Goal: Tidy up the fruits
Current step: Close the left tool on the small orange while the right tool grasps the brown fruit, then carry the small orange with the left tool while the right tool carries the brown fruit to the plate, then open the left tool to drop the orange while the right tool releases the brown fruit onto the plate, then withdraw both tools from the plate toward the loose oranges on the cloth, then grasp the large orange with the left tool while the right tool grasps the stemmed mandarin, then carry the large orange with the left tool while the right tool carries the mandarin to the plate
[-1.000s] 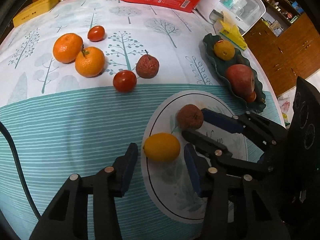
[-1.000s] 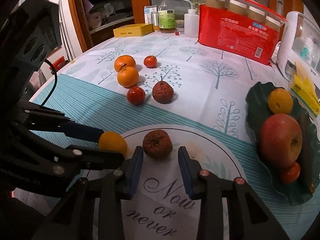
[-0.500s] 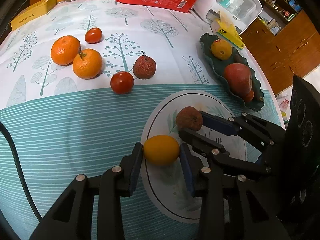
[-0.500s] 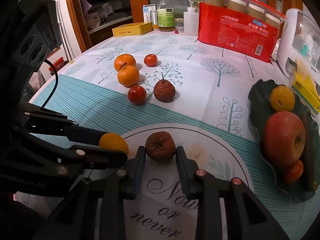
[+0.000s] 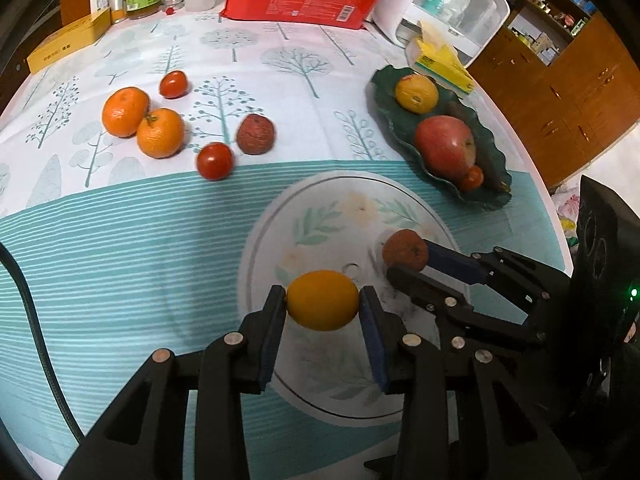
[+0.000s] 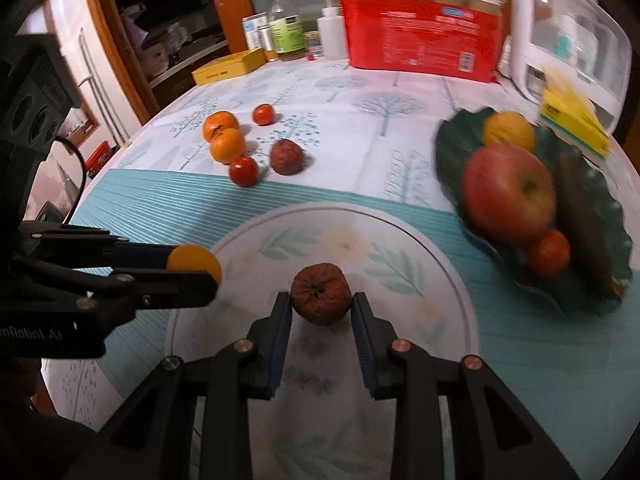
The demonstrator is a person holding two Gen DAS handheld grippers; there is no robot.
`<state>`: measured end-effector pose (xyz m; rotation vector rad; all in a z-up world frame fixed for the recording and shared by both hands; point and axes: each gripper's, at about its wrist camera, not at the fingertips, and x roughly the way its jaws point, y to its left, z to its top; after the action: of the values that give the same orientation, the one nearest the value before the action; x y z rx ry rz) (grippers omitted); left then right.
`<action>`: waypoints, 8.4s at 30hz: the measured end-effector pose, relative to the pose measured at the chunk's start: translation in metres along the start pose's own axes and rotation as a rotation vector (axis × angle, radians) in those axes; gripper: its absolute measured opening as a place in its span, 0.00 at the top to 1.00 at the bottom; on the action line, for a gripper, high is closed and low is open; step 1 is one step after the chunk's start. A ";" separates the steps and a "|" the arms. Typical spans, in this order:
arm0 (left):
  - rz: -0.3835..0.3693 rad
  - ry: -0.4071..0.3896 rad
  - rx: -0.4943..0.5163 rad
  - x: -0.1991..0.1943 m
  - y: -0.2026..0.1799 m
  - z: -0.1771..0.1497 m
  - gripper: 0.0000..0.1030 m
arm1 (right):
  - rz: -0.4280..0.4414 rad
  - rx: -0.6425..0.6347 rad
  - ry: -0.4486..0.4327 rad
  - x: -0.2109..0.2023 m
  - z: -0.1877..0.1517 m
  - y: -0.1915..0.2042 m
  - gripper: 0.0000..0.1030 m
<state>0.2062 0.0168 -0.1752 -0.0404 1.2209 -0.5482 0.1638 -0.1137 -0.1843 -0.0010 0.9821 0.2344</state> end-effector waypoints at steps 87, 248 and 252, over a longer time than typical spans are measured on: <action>0.229 -0.166 -0.208 -0.017 -0.086 0.046 0.24 | 0.129 0.422 0.071 -0.074 0.005 -0.195 0.41; 0.161 0.067 -0.096 -0.024 -0.054 0.016 0.59 | 0.061 0.052 0.067 -0.055 -0.039 -0.053 0.66; 0.177 0.070 -0.107 -0.028 -0.044 0.014 0.59 | 0.091 0.045 0.068 -0.049 -0.035 -0.043 0.59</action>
<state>0.1956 -0.0135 -0.1317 -0.0036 1.3068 -0.3320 0.1168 -0.1693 -0.1679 0.0770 1.0559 0.2970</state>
